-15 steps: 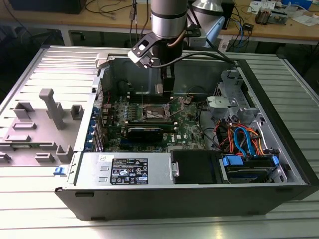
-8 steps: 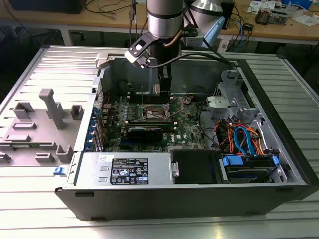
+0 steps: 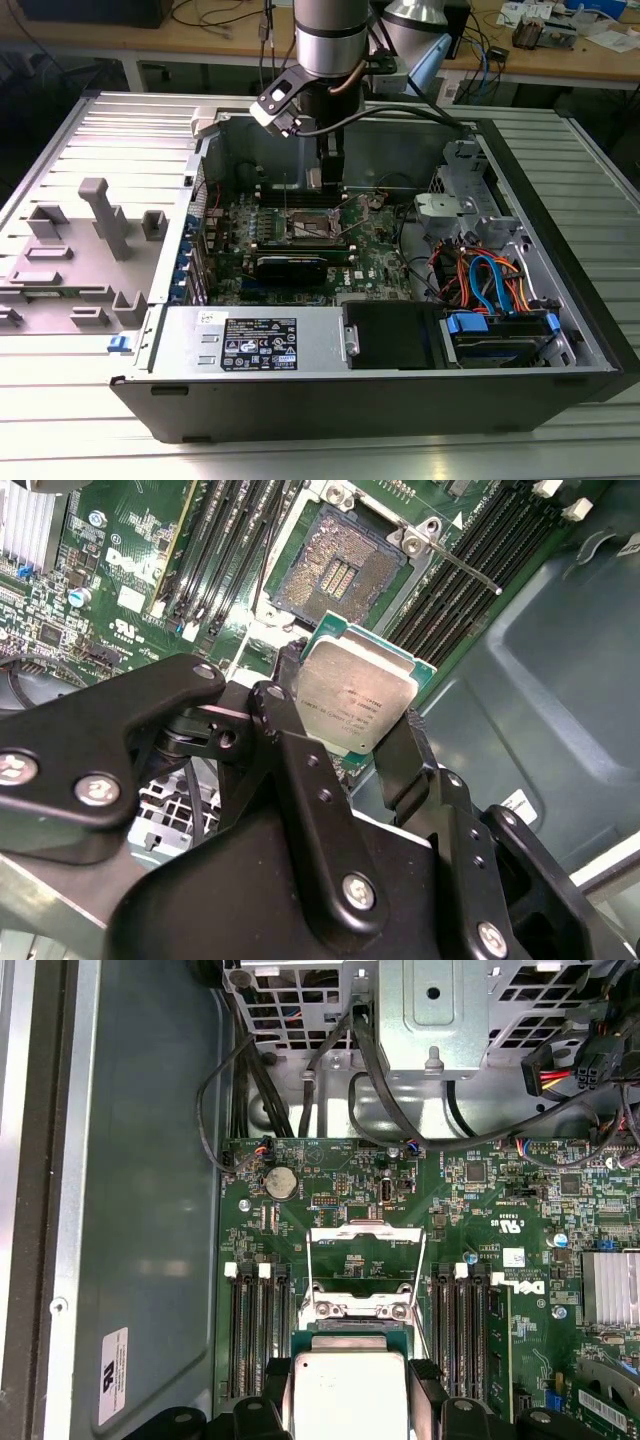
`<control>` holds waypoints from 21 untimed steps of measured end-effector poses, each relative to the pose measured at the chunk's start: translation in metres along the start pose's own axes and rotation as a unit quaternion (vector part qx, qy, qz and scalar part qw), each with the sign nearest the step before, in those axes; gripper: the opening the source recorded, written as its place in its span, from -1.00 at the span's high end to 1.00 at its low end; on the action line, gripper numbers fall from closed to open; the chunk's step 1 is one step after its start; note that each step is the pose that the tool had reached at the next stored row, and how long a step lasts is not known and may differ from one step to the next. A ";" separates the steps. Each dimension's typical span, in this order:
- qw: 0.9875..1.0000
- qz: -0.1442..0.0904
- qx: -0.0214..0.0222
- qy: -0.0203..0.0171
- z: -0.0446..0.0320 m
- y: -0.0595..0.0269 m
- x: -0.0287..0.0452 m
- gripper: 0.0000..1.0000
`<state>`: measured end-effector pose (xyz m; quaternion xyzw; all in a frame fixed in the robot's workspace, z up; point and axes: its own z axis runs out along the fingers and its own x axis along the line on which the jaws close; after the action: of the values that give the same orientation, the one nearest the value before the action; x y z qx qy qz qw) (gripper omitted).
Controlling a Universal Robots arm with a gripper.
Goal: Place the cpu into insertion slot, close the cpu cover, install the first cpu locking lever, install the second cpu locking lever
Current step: 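Place the cpu into insertion slot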
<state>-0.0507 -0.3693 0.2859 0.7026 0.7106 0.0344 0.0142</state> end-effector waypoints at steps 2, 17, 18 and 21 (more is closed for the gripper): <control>1.000 0.000 0.000 0.000 0.0006 -0.0001 0.0000 -0.08; 1.000 -0.001 -0.001 0.000 0.0186 -0.0086 -0.0032 -0.08; 1.000 0.000 -0.001 0.000 0.0206 -0.0088 -0.0032 -0.08; 1.000 0.000 -0.001 0.000 0.0271 -0.0095 -0.0034 -0.08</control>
<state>-0.0583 -0.3721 0.2581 0.7023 0.7109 0.0352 0.0148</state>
